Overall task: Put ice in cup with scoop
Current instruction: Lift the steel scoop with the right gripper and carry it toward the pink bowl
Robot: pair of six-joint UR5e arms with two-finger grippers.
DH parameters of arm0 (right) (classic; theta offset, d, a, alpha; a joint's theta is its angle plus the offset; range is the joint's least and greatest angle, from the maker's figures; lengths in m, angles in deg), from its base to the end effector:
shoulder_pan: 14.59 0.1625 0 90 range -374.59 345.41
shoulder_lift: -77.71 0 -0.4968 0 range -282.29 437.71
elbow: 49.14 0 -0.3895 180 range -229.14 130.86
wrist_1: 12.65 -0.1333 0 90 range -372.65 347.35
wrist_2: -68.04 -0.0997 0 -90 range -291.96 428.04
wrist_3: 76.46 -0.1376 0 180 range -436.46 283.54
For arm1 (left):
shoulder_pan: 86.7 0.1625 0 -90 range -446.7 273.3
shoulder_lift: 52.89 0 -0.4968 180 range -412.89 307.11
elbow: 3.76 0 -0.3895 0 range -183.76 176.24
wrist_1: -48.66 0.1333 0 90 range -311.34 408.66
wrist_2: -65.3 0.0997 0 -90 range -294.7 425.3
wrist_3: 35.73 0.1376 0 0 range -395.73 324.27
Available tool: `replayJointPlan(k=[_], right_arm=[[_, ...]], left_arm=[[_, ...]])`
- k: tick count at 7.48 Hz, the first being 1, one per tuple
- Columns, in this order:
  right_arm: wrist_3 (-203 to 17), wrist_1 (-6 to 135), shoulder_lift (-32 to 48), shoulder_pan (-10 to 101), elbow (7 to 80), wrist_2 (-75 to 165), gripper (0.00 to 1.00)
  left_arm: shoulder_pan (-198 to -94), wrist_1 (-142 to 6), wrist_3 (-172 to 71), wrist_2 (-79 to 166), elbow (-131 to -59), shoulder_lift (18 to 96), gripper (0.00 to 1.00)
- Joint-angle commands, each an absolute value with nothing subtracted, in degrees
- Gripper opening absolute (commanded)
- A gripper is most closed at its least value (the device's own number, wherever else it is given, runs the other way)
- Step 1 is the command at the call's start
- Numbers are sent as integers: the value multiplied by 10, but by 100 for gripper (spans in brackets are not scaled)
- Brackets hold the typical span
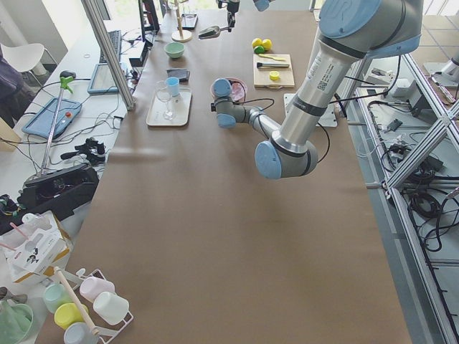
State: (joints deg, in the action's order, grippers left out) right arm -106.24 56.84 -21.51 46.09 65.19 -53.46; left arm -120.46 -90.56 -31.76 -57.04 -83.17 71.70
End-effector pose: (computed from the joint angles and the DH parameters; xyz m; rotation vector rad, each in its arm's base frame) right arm -0.1648 -0.4188 0.5887 0.2647 -0.7613 -0.1632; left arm 0.6136 -0.4819 0.3512 0.9703 1.0572 1.2379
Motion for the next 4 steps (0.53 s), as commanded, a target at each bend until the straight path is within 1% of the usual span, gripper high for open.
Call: replayJointPlan(k=[1,2,3,4], right_arm=[[-964,626,-221,461,729,-537,0],[-893,637,-197,448,729,-544,0],[-787,700,-138,422,726,-546,0],[-707,846,-62,419,756,-547,0]], left_arm=[[-1205,-906,-318,-570,-829,720,98],[-1205,-906,-318,-570,-828,720,98],[-1205,-906,-318,-572,-828,719,98],[-1205,-907,-316,-576,-830,716,98]])
